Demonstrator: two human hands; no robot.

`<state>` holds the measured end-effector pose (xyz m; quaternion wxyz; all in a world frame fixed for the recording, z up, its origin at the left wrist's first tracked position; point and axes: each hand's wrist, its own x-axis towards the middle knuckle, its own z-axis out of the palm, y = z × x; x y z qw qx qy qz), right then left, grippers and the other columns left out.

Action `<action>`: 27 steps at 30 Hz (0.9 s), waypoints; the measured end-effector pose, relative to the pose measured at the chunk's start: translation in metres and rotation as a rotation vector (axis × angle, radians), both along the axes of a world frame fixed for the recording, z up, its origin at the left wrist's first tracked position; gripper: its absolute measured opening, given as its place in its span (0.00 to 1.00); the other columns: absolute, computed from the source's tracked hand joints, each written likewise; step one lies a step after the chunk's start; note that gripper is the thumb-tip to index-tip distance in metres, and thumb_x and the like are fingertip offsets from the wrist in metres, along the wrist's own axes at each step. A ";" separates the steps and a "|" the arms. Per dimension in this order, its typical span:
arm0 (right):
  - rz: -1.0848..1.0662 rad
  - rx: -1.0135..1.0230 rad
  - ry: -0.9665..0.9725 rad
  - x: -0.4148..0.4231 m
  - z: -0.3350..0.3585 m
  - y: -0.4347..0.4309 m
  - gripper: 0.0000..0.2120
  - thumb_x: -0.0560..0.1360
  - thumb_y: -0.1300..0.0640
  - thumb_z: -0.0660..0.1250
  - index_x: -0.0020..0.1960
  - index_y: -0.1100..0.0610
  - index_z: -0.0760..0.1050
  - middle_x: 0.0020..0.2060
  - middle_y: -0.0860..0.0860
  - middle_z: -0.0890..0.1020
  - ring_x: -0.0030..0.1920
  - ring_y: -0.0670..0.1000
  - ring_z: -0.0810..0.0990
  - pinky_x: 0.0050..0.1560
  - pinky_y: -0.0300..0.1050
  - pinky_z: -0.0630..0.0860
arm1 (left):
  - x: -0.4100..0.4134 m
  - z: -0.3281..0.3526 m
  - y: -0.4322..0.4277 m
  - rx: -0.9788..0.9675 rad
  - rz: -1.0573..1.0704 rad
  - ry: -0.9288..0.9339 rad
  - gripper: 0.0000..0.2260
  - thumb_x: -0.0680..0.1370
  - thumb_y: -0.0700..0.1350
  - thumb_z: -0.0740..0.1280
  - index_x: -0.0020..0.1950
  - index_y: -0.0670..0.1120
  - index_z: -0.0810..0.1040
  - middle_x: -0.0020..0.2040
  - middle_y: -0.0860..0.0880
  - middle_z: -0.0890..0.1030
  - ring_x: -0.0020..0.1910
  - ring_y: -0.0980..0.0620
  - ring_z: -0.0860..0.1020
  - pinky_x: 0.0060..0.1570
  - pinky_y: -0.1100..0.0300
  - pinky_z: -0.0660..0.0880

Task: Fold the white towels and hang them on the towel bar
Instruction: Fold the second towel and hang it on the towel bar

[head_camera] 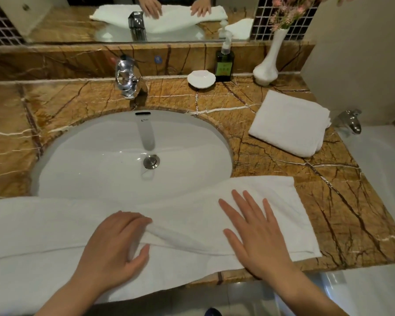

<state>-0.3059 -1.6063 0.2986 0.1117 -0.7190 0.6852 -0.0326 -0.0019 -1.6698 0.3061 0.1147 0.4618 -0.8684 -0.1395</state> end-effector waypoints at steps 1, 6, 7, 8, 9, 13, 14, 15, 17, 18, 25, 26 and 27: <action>-0.020 -0.020 -0.008 0.005 0.001 0.001 0.27 0.79 0.40 0.43 0.77 0.43 0.50 0.78 0.48 0.52 0.77 0.51 0.47 0.75 0.55 0.41 | 0.004 -0.001 0.000 0.009 0.026 -0.008 0.20 0.69 0.55 0.65 0.58 0.48 0.79 0.54 0.53 0.79 0.54 0.52 0.76 0.59 0.62 0.65; 0.207 -0.278 -0.214 0.062 0.016 0.004 0.17 0.72 0.46 0.64 0.58 0.52 0.75 0.53 0.50 0.78 0.53 0.51 0.76 0.55 0.50 0.71 | 0.017 -0.003 0.009 0.017 0.166 0.035 0.16 0.70 0.55 0.63 0.53 0.49 0.81 0.52 0.53 0.80 0.52 0.52 0.77 0.52 0.59 0.71; 0.281 -0.293 -0.204 0.073 0.017 0.003 0.15 0.71 0.48 0.66 0.55 0.52 0.75 0.49 0.49 0.78 0.49 0.51 0.76 0.49 0.47 0.72 | 0.022 -0.002 0.010 0.021 0.178 0.024 0.16 0.70 0.54 0.62 0.52 0.49 0.81 0.50 0.53 0.81 0.50 0.51 0.78 0.52 0.58 0.71; 0.332 -0.285 -0.179 0.082 0.019 0.000 0.13 0.70 0.49 0.67 0.52 0.52 0.76 0.46 0.49 0.77 0.45 0.51 0.75 0.45 0.45 0.72 | 0.028 -0.002 0.010 0.024 0.180 -0.004 0.16 0.70 0.54 0.61 0.51 0.49 0.81 0.50 0.53 0.81 0.49 0.51 0.79 0.53 0.57 0.71; 0.357 -0.268 -0.147 0.089 0.020 -0.003 0.11 0.70 0.50 0.68 0.50 0.52 0.76 0.44 0.49 0.77 0.42 0.51 0.75 0.42 0.44 0.71 | 0.034 -0.002 0.010 0.032 0.179 -0.038 0.17 0.71 0.54 0.61 0.52 0.50 0.82 0.50 0.54 0.82 0.49 0.51 0.80 0.55 0.56 0.71; 0.283 -0.269 -0.071 0.106 0.022 -0.014 0.05 0.68 0.55 0.73 0.42 0.52 0.79 0.37 0.48 0.77 0.37 0.51 0.75 0.35 0.42 0.70 | 0.054 0.003 0.006 0.071 0.201 -0.068 0.19 0.73 0.59 0.58 0.55 0.53 0.82 0.51 0.56 0.82 0.51 0.54 0.79 0.56 0.59 0.69; 0.257 -0.291 -0.073 0.108 0.021 -0.015 0.05 0.67 0.56 0.74 0.41 0.53 0.79 0.36 0.48 0.77 0.35 0.51 0.75 0.34 0.42 0.71 | 0.054 0.005 0.005 0.075 0.202 -0.035 0.18 0.74 0.58 0.58 0.53 0.52 0.83 0.50 0.56 0.82 0.49 0.55 0.79 0.54 0.60 0.70; 0.236 -0.312 -0.074 0.110 0.020 -0.015 0.05 0.66 0.58 0.75 0.41 0.53 0.80 0.36 0.49 0.77 0.35 0.52 0.76 0.32 0.44 0.72 | 0.054 0.006 0.003 0.074 0.203 0.005 0.16 0.74 0.56 0.59 0.51 0.51 0.83 0.48 0.56 0.83 0.47 0.54 0.80 0.51 0.61 0.71; 0.199 -0.349 -0.079 0.114 0.018 -0.015 0.07 0.65 0.59 0.76 0.41 0.55 0.80 0.35 0.50 0.78 0.33 0.53 0.76 0.29 0.46 0.72 | 0.051 0.008 0.001 0.044 0.214 0.068 0.10 0.75 0.51 0.63 0.48 0.51 0.84 0.44 0.56 0.82 0.44 0.54 0.80 0.47 0.62 0.71; 0.180 -0.362 -0.082 0.115 0.017 -0.014 0.07 0.65 0.60 0.76 0.41 0.56 0.80 0.35 0.51 0.78 0.32 0.53 0.75 0.28 0.47 0.72 | 0.051 0.009 0.000 0.014 0.220 0.085 0.08 0.75 0.49 0.65 0.47 0.50 0.84 0.42 0.55 0.82 0.43 0.53 0.80 0.46 0.62 0.70; 0.207 -0.495 -0.103 0.120 0.025 -0.014 0.19 0.55 0.69 0.80 0.44 0.63 0.82 0.39 0.58 0.83 0.35 0.57 0.82 0.28 0.46 0.77 | 0.060 0.025 0.002 -0.358 0.125 0.166 0.12 0.77 0.45 0.63 0.48 0.41 0.84 0.42 0.44 0.83 0.38 0.45 0.81 0.37 0.58 0.75; 0.226 -0.545 -0.124 0.119 0.028 -0.012 0.18 0.56 0.69 0.79 0.45 0.63 0.81 0.39 0.58 0.83 0.37 0.57 0.82 0.31 0.47 0.77 | 0.063 0.027 0.004 -0.437 0.112 0.180 0.10 0.76 0.43 0.65 0.48 0.40 0.84 0.41 0.43 0.83 0.37 0.44 0.81 0.35 0.57 0.76; 0.248 -0.591 -0.145 0.118 0.030 -0.008 0.17 0.60 0.68 0.77 0.47 0.62 0.80 0.39 0.57 0.82 0.38 0.57 0.81 0.34 0.47 0.77 | 0.067 0.029 0.008 -0.511 0.088 0.196 0.09 0.76 0.41 0.66 0.48 0.39 0.84 0.41 0.41 0.83 0.36 0.43 0.81 0.33 0.56 0.77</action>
